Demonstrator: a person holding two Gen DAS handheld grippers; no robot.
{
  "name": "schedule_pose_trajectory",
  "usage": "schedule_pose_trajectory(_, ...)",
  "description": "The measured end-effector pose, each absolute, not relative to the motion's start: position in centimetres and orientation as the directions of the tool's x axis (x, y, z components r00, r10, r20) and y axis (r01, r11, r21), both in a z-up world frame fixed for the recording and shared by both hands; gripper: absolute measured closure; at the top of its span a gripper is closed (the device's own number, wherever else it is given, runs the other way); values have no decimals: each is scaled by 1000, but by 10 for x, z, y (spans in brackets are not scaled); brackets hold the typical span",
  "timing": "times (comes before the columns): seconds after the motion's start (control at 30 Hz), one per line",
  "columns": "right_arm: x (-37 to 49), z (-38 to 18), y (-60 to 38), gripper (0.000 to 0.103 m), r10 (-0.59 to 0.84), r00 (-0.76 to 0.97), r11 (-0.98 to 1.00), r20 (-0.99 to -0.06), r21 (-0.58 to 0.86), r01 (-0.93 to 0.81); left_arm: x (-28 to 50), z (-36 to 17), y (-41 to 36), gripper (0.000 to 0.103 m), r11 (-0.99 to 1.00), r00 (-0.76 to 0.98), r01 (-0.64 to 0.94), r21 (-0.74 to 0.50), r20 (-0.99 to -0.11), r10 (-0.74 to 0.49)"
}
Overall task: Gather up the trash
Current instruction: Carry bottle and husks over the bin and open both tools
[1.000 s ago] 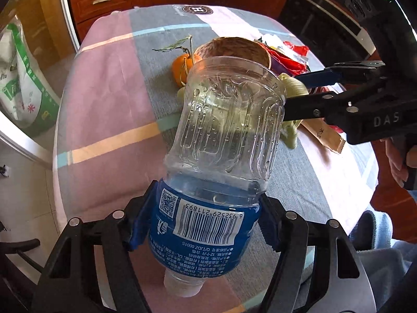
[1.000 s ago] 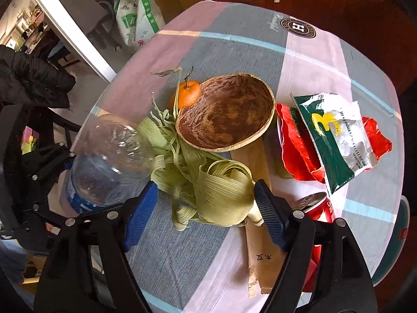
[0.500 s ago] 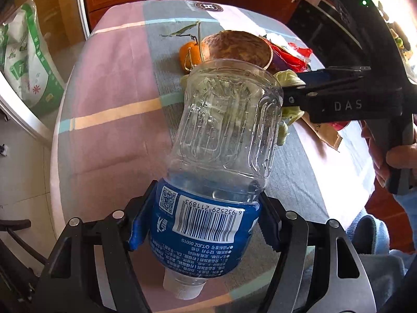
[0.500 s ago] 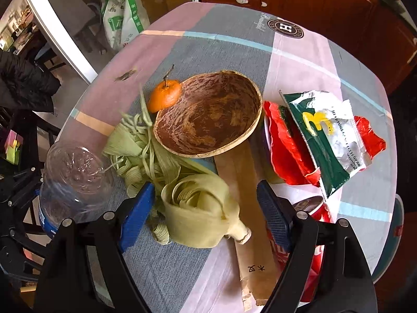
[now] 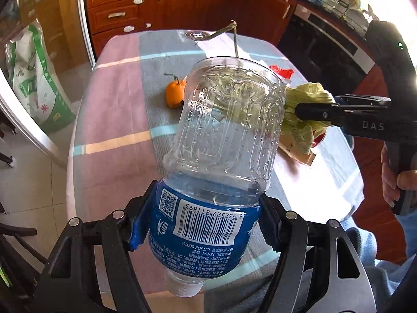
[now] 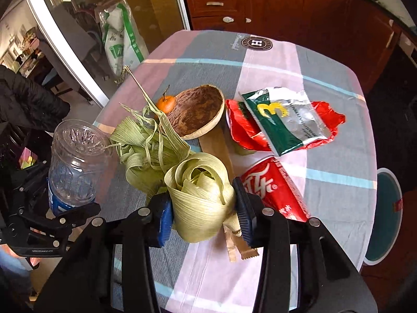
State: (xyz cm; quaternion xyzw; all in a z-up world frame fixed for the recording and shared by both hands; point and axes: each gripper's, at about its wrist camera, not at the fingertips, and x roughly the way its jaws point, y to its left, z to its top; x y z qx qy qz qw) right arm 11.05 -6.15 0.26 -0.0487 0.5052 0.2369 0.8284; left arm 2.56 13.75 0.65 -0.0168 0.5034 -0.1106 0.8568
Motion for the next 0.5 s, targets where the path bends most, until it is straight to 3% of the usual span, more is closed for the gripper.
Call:
schedule_pose_trajectory(0.23, 109, 42, -140, 63, 350, 495, 921, -796, 196, -336, 45, 49, 93, 33, 967, 524, 246, -57, -832, -183)
schedule_pose_trajectory(0.5, 106, 54, -261, 62, 288, 597, 957, -749, 252, -145, 79, 79, -12, 33, 910, 521, 414, -21, -814, -256)
